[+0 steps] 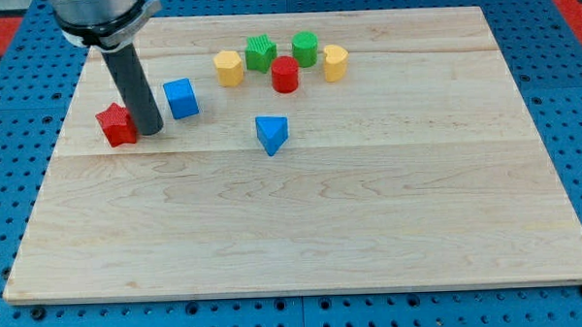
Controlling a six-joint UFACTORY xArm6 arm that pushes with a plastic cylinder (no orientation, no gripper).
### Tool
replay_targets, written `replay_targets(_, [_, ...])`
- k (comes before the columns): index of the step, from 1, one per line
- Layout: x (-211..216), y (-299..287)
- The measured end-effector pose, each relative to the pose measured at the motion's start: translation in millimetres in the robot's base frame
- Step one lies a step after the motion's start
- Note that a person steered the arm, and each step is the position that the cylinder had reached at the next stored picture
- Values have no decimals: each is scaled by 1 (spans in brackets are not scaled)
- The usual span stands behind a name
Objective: Separate the red star from group of blocks
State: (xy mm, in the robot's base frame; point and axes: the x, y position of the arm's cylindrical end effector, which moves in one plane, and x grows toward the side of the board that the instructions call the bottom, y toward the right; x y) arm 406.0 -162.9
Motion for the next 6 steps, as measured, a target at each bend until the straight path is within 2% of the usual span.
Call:
replay_targets(2, [-12, 117])
replay_targets(4, [-60, 254])
replay_targets(5, [-72, 303])
replay_targets(6, [-118, 318])
